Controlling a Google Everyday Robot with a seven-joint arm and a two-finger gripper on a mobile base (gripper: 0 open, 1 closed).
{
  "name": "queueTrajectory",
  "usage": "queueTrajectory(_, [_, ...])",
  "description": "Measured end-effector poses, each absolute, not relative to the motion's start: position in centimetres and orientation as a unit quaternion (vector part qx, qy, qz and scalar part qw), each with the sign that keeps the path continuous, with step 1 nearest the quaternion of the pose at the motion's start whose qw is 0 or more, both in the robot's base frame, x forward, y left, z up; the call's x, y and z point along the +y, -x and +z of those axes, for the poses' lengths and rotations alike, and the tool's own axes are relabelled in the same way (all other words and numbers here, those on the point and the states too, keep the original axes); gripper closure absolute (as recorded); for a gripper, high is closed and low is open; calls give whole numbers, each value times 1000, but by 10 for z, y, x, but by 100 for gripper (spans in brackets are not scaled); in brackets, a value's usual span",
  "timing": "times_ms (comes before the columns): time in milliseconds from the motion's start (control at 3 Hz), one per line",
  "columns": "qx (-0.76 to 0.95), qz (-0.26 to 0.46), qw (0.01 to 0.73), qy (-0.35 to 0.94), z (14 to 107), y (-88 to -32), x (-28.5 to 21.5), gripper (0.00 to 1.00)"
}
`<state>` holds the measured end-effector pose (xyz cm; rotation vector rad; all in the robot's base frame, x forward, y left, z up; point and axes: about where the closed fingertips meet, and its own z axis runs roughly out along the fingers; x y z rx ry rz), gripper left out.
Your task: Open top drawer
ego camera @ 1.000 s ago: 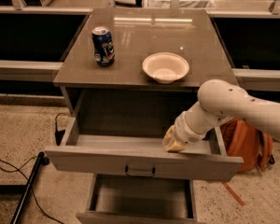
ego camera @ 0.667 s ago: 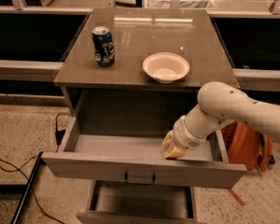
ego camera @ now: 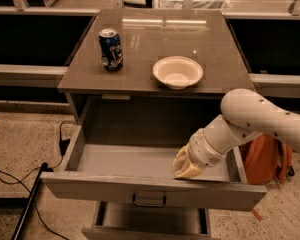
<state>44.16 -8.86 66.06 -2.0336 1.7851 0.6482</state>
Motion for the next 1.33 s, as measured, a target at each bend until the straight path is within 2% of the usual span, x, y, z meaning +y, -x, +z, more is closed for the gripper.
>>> queueTrajectory(667, [643,240,194,701,681,-435,-102,100])
queueTrajectory(1000, [660,214,238,680,707,-453,-121,100])
queueTrajectory(1333, [677,180,282,656,738,-468,-142,90])
